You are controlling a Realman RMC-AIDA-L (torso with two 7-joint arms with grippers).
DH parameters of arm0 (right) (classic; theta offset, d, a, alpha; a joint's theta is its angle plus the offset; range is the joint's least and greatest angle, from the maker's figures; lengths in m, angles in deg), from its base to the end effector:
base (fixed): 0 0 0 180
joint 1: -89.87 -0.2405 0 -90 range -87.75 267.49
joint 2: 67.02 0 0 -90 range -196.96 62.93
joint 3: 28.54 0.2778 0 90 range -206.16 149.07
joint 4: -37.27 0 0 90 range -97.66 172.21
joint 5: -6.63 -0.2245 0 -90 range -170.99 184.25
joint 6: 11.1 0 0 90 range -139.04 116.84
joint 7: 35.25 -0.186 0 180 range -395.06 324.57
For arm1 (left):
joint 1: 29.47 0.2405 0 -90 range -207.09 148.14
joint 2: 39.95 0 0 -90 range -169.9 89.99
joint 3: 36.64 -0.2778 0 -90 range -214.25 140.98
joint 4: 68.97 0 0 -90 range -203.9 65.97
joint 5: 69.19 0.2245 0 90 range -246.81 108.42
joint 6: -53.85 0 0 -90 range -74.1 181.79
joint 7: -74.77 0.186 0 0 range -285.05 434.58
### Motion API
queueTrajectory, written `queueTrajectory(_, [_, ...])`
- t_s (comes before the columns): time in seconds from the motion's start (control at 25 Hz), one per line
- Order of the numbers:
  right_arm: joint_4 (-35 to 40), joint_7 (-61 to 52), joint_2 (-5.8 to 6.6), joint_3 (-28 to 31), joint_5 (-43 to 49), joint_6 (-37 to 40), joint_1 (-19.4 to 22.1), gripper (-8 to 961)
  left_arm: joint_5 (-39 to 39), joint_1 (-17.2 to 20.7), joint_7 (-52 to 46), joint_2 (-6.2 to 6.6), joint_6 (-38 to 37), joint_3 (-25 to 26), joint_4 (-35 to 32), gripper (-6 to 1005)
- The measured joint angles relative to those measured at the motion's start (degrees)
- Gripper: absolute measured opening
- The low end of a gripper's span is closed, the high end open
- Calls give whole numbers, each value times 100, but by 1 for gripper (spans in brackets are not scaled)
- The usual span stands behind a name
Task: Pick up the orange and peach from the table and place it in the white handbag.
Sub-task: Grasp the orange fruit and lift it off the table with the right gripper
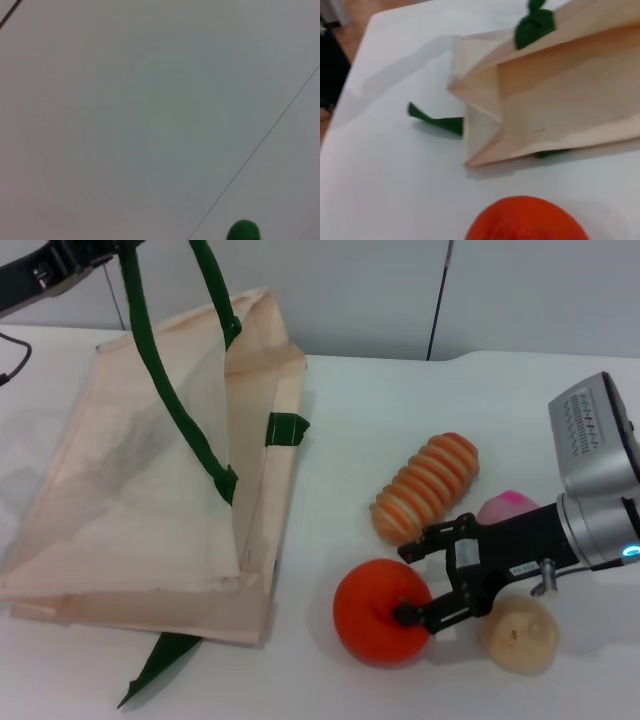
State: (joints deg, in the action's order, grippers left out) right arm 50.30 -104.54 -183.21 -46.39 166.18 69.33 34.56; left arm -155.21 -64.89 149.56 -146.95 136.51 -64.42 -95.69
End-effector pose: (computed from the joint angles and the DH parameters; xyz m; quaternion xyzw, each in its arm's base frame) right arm 0.2351 0.3876 -0.1205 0.9944 -0.0932 -0.0465 0.0179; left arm -0.2731 0.4513 0.0955 -0.7545 -0.4173 -0.4560 0.2207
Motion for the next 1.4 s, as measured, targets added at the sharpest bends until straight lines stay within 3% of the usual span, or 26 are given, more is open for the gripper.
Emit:
queueTrajectory(0.36, [197, -7, 10, -5, -61, 624, -34, 727, 6, 15, -5, 4, -11, 1, 1, 129])
queueTrajectory(0.68, [142, -77, -21, -115, -29, 578, -78, 720, 6, 17, -8, 4, -14, 1, 1, 129])
queueTrajectory(1.08, [-548, -61, -37, -113, -19, -436, -332, 711, 7, 18, -9, -5, -23, 10, 1, 129])
queueTrajectory(1.4, [-600, -50, -32, -113, -30, -469, -357, 704, 7, 20, -9, -5, -22, 10, 1, 129])
